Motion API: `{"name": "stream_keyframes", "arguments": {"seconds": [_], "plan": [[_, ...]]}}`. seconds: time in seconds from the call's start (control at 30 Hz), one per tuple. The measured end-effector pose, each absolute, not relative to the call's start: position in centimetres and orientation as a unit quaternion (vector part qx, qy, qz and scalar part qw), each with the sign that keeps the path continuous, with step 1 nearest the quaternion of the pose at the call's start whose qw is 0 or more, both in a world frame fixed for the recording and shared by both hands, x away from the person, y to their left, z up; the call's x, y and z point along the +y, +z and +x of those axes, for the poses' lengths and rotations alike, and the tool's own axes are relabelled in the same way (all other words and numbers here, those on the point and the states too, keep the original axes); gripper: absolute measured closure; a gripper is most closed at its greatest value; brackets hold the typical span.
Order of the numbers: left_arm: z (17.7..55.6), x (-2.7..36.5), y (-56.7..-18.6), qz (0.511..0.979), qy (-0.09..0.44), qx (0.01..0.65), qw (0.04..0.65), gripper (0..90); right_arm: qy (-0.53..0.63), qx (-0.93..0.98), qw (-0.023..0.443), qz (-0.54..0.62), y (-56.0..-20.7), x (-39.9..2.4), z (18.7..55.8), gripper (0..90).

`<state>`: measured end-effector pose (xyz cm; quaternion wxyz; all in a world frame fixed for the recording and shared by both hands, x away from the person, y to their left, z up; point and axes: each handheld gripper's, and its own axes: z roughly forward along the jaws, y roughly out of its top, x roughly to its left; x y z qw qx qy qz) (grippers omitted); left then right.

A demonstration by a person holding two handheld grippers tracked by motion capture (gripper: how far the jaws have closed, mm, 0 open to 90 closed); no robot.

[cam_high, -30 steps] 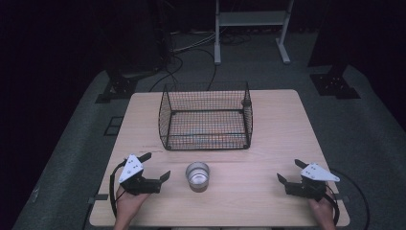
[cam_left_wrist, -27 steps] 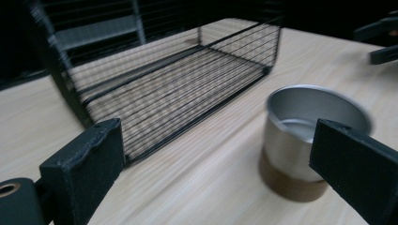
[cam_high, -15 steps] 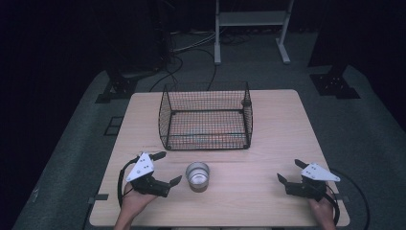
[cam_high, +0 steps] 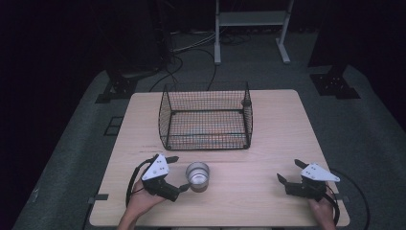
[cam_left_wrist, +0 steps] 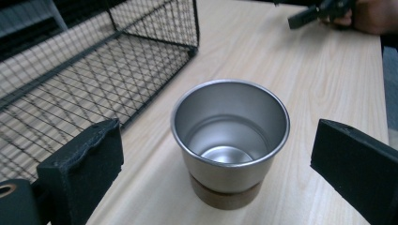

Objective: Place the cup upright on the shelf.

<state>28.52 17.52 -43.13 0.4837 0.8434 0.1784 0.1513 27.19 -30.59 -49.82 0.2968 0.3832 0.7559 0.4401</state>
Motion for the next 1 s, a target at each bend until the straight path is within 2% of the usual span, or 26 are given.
{"name": "stream_keyframes", "arguments": {"seconds": [0.43, 0.8, 0.87, 1.0], "plan": [[29.1, 15.8, -44.5, 0.871, 0.121, 0.160, 0.448, 0.6, 0.440, 0.755, 0.296, 0.385, -49.8, -30.6, 27.2, 13.5], [30.1, 15.1, -45.3, 0.881, 0.111, 0.170, 0.428, 0.6, 0.441, 0.755, 0.297, 0.385, -49.8, -30.6, 27.2, 13.4], [30.5, 14.7, -45.4, 0.892, 0.110, 0.174, 0.402, 0.6, 0.441, 0.755, 0.296, 0.385, -49.8, -30.6, 27.2, 13.4], [30.7, 14.2, -45.4, 0.897, 0.102, 0.170, 0.396, 0.6, 0.440, 0.755, 0.296, 0.384, -49.8, -30.6, 27.2, 13.4]]}}
